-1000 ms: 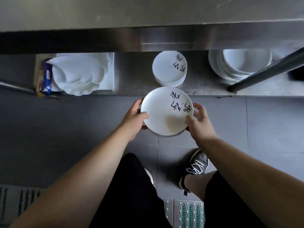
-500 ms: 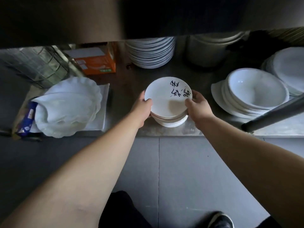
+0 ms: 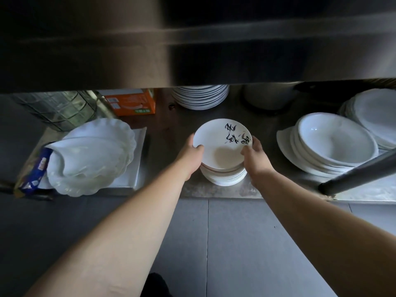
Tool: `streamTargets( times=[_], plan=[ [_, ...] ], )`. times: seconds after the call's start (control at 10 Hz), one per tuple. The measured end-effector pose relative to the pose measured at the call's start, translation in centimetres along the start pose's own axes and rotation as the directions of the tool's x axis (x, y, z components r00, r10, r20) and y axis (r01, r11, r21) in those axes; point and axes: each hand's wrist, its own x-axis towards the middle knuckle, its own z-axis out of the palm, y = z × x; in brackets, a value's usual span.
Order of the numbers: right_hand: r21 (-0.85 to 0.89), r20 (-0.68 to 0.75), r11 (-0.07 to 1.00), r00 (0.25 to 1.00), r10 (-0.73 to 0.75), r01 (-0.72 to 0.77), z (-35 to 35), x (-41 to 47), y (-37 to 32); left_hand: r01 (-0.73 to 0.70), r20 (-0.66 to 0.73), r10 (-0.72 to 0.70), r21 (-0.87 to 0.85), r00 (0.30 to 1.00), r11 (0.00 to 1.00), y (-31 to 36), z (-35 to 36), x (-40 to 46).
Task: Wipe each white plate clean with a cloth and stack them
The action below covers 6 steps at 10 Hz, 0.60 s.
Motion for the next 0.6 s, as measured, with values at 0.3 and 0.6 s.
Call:
streamTargets(
  times=[0.3,0.6],
  plan=[
    [0.006,0.108,0.998,0.992,0.058,-0.059,-0.5,-0.1,-0.1,-0.017,0.003,0.017,0.038,1.0,0.999,-0.4,0.0,0.2],
    [-0.193,0.151,0.981,0.988,0.042,-0.012,-2.8,-1.7,-0.6,0.009,-0.015,-0.007,0.153,1.0,0.988,0.0,-0.5,-2.1]
  ],
)
